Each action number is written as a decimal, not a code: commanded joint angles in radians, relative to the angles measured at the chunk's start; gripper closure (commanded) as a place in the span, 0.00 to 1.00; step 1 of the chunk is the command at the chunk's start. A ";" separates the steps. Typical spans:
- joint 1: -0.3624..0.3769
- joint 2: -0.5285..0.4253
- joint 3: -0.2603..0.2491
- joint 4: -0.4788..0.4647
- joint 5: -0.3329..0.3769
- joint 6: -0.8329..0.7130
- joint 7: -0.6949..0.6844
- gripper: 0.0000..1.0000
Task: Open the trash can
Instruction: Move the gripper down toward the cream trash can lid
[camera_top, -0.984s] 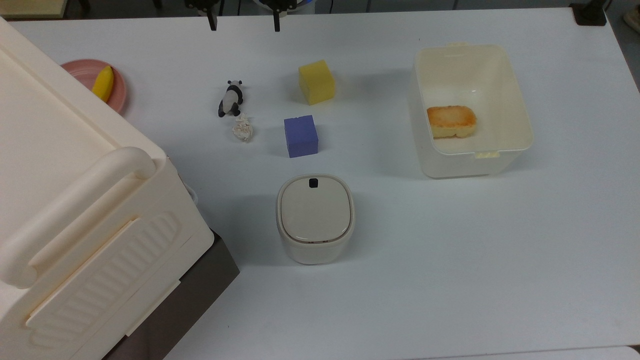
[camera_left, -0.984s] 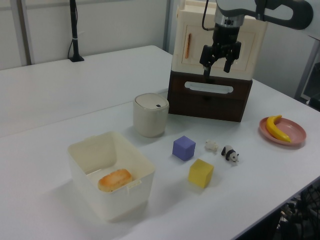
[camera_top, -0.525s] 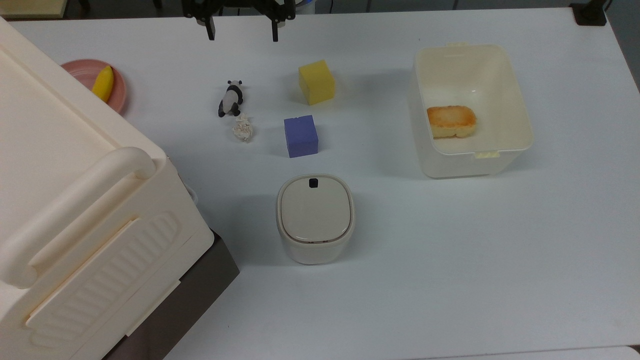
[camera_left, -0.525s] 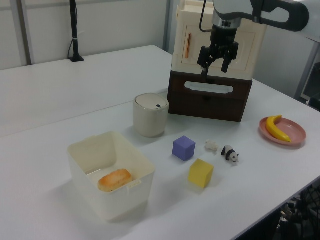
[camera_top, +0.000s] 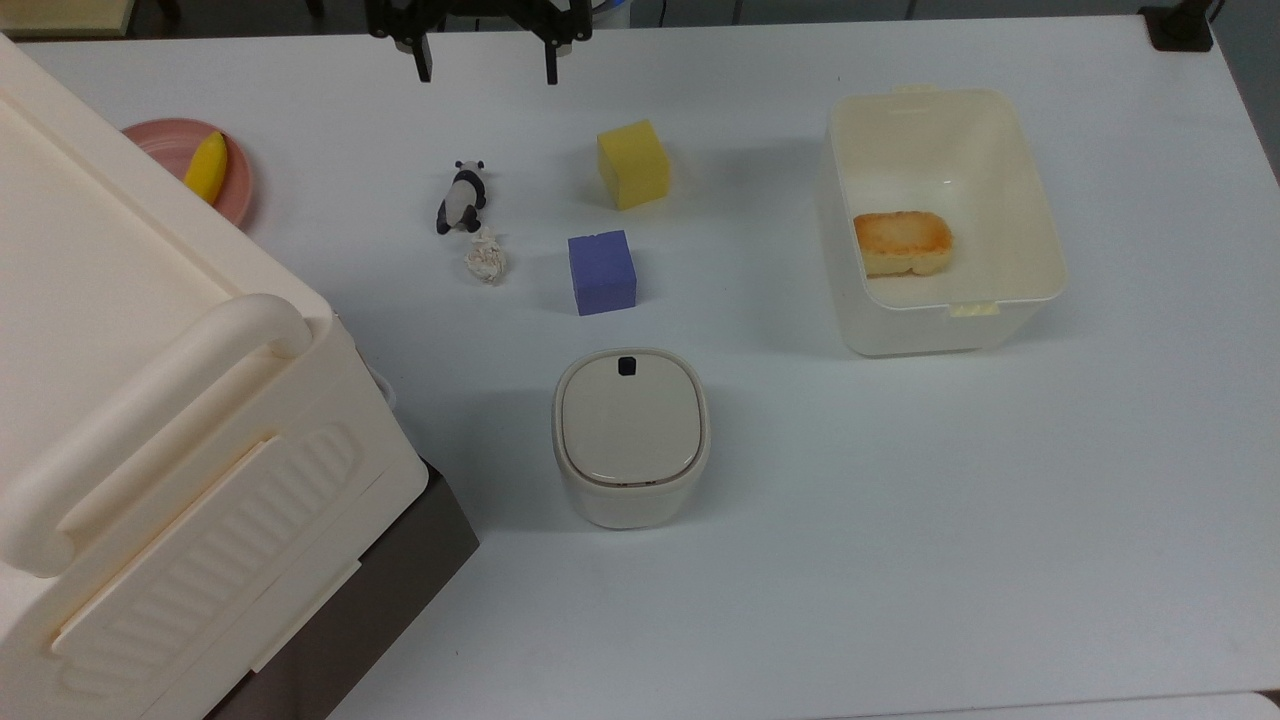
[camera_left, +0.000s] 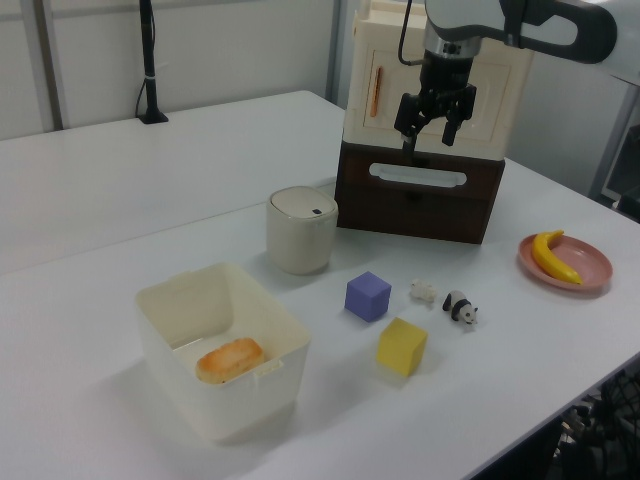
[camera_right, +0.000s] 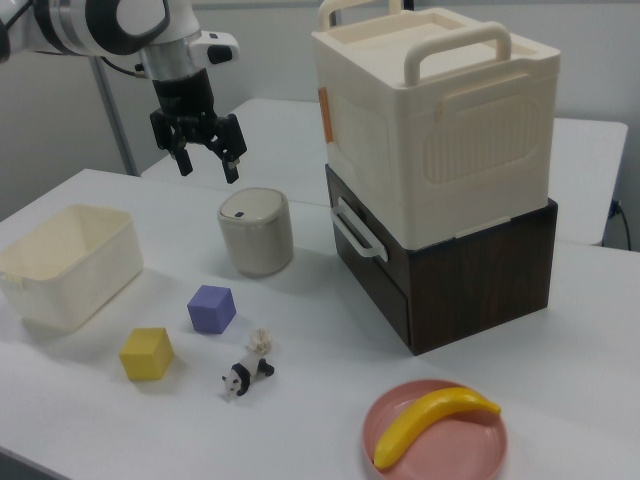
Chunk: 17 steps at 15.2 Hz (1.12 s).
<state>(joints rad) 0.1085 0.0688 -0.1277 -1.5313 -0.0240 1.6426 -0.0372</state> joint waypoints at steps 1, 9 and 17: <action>0.005 -0.014 -0.006 -0.012 -0.014 0.019 -0.007 0.53; -0.004 0.011 -0.007 -0.009 0.009 0.025 -0.023 1.00; 0.008 0.169 0.005 0.112 0.021 0.140 0.003 1.00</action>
<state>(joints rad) 0.1076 0.1536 -0.1256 -1.4934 -0.0158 1.7316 -0.0366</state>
